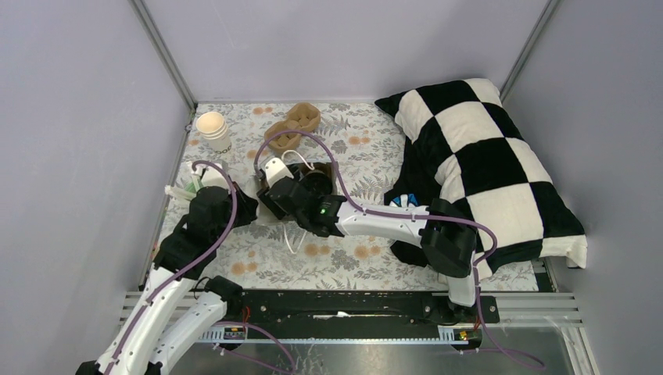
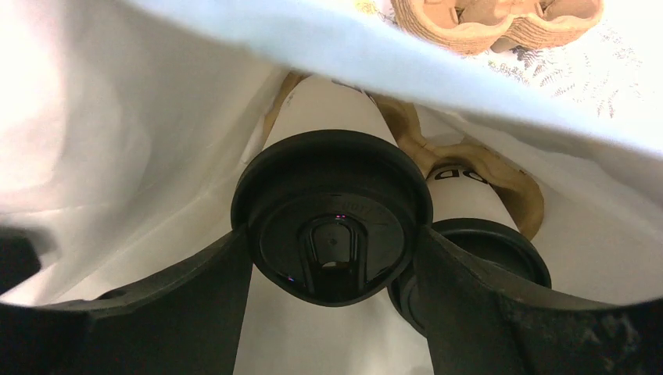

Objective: Pack the takeout coffee

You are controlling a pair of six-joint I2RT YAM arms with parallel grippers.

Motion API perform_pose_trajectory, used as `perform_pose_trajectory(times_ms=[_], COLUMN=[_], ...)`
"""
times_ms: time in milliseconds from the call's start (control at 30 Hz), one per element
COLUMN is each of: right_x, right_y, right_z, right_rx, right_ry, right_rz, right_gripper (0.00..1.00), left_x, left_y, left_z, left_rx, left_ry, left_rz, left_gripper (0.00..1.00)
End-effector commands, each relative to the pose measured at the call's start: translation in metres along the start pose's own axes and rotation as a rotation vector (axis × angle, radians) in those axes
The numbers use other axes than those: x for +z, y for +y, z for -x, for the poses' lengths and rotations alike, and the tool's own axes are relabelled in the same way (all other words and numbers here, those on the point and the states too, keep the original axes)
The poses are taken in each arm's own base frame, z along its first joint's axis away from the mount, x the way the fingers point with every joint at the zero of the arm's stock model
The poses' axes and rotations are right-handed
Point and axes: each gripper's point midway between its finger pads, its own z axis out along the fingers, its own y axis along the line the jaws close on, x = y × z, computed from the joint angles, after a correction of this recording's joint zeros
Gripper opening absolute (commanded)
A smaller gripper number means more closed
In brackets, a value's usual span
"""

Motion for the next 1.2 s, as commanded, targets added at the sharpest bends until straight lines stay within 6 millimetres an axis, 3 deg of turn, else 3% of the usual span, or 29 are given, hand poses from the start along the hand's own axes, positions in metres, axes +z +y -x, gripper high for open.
perform_pose_trajectory(times_ms=[0,133,467,633,800,967,1167], right_x=[0.002,0.006,0.017,0.019,0.005,-0.005,-0.011], right_y=[-0.001,0.002,-0.001,-0.001,0.021,0.029,-0.001], right_z=[0.019,0.016,0.000,0.001,0.008,0.003,0.009], right_rx=[0.051,0.062,0.022,0.010,-0.036,-0.084,-0.104], right_ry=[-0.018,0.005,0.012,-0.008,-0.052,-0.030,-0.041], right_rz=[-0.005,-0.005,-0.053,-0.053,0.133,0.220,0.089], right_gripper=[0.55,0.51,0.54,0.54,0.53,0.53,0.53], left_x=[0.000,-0.005,-0.014,-0.012,-0.012,-0.014,-0.017], left_y=[-0.007,-0.008,-0.013,-0.012,-0.013,-0.016,-0.035], left_z=[0.027,0.017,0.007,0.001,0.001,0.004,0.006], left_rx=[0.015,-0.034,-0.110,-0.131,-0.138,-0.147,-0.122], left_ry=[-0.079,-0.079,-0.088,-0.073,-0.088,-0.101,-0.088], left_rz=[0.003,-0.035,-0.109,-0.113,-0.124,-0.143,-0.238], left_gripper=[0.00,0.00,0.00,0.00,0.00,0.00,0.00])
